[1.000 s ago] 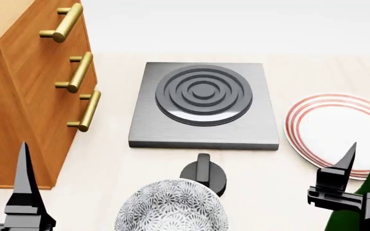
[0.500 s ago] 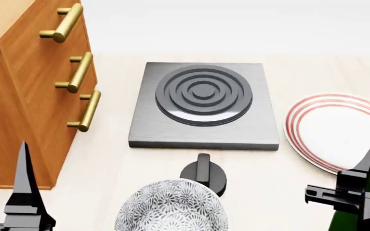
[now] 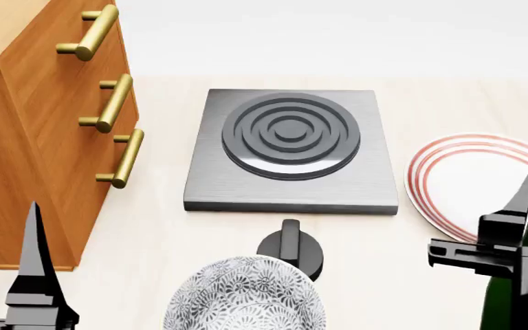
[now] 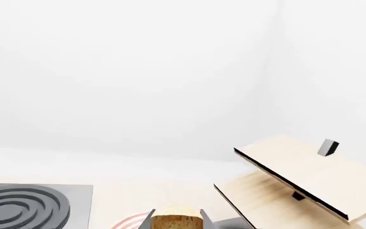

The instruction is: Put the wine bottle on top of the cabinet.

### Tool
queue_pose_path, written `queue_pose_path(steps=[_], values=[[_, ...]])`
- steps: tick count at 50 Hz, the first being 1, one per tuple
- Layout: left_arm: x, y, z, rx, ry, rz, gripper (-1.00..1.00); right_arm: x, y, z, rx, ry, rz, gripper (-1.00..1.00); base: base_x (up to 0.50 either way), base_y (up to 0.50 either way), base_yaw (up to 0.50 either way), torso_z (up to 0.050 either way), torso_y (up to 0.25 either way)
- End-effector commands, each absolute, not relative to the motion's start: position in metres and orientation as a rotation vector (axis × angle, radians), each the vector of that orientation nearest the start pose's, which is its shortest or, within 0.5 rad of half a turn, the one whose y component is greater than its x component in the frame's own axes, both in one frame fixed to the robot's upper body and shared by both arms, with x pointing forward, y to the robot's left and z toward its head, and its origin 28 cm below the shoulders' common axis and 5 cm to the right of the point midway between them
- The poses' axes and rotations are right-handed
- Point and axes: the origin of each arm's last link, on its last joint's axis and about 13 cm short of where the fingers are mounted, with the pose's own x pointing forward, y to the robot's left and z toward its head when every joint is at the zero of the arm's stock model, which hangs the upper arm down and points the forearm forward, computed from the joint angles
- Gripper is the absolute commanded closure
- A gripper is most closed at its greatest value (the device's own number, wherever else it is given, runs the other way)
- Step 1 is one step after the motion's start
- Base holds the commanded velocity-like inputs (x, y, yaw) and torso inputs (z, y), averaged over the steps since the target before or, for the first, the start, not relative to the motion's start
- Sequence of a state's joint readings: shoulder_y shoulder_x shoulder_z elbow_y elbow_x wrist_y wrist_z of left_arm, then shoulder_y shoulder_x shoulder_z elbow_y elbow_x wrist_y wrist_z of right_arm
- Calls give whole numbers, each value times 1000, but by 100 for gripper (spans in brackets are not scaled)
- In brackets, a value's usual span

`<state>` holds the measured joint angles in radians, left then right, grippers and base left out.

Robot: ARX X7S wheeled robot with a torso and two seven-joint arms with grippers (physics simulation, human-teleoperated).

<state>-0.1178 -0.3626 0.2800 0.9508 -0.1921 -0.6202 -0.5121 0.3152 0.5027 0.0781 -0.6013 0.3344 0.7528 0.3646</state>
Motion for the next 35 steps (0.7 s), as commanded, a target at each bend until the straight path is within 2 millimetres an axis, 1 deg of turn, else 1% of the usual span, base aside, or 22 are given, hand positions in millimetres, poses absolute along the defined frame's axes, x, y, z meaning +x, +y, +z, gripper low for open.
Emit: queue_pose_path(steps=[1,15,22,27,31,35], values=[[171,195,168,96,-389,25,-100,227,-178,202,-242,-267,-291,100,0,0,0,0,0],[171,195,168,94,-390,24,-100,239,-161,215,-242,-299,-223,100,0,0,0,0,0],[170,194,168,88,-393,20,-100,248,-150,210,-294,-279,-158,100,0,0,0,0,0],[171,195,169,87,-393,20,-100,251,-146,216,-307,-283,-140,100,0,0,0,0,2],[171,194,168,86,-392,14,-100,254,-140,220,-317,-287,-91,100,0,0,0,0,0],[170,194,168,88,-392,13,-100,261,-136,224,-274,-283,-39,100,0,0,0,0,0]])
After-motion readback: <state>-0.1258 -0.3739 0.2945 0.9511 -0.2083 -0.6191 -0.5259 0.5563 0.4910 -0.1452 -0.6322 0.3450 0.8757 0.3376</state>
